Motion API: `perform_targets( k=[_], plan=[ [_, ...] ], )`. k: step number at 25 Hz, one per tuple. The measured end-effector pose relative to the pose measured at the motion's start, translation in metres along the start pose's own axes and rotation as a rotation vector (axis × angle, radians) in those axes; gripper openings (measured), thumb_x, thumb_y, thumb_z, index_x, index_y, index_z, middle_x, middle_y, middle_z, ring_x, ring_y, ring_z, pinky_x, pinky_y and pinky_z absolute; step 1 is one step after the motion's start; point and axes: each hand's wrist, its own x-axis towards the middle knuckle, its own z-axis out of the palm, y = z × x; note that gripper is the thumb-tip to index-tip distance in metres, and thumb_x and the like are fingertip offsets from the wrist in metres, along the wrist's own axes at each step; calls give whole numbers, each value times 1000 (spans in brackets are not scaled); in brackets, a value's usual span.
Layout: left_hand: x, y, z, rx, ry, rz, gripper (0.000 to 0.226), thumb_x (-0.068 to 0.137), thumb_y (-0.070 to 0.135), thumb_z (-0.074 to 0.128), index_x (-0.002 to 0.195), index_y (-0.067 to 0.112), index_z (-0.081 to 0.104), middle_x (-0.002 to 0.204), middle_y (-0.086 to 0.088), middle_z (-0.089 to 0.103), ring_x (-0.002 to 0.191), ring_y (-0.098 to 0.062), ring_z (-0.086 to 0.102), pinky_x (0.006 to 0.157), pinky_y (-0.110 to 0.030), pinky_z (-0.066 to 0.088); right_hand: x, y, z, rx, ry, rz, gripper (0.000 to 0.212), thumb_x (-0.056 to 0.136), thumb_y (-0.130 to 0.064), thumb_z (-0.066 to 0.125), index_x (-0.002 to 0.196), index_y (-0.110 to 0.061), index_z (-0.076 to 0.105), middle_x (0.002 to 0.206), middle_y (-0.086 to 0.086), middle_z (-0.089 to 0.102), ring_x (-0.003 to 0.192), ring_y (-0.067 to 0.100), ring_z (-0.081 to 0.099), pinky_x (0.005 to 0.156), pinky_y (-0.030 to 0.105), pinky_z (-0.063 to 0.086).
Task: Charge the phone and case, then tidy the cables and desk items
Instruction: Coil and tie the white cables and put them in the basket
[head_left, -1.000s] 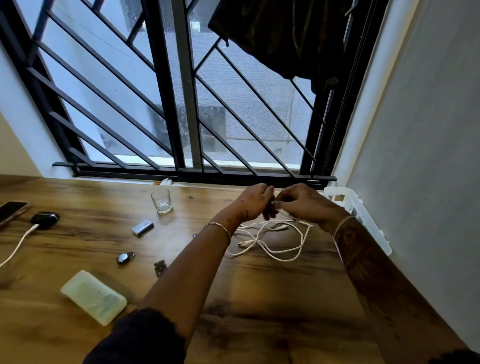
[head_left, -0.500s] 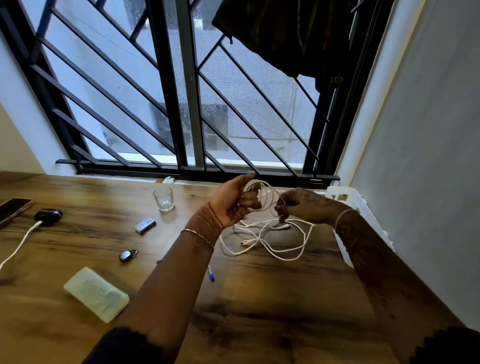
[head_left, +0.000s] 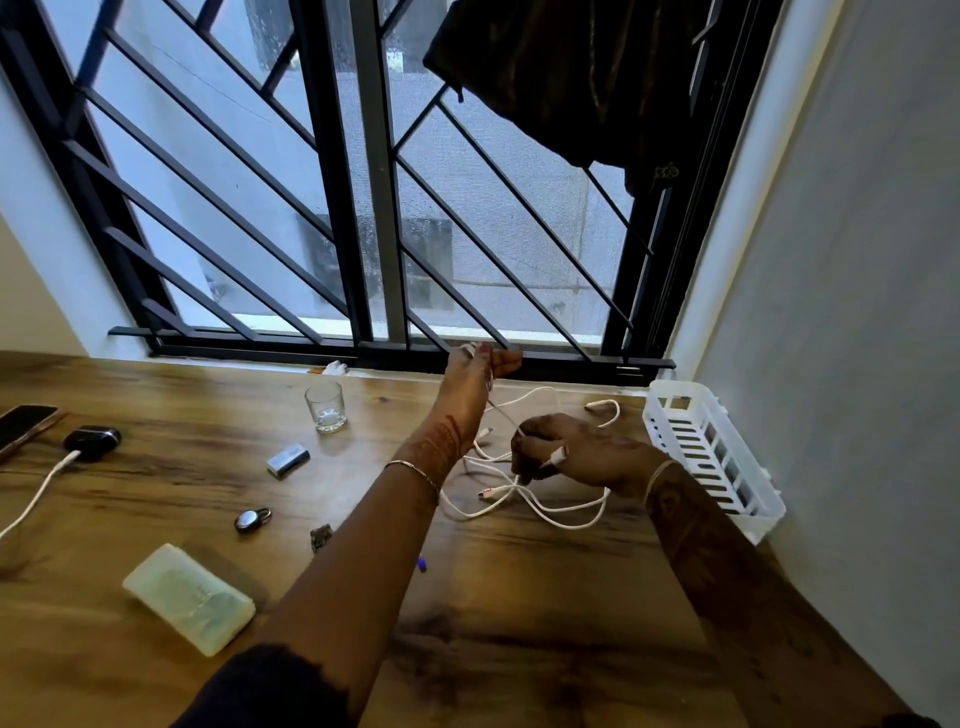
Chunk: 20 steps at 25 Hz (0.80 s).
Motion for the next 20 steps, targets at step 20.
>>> perform_targets(
  k=[20],
  plan=[
    [-39, -5, -9, -158, -463, -373, 46, 82, 57, 52, 59, 19, 45, 47, 9, 31, 40, -6, 23, 45, -18, 38, -12, 30, -47, 1012, 22, -170, 25, 79, -18, 50, 81, -15, 75, 77, 4, 71, 67, 15, 64, 65, 28, 56]
  ],
)
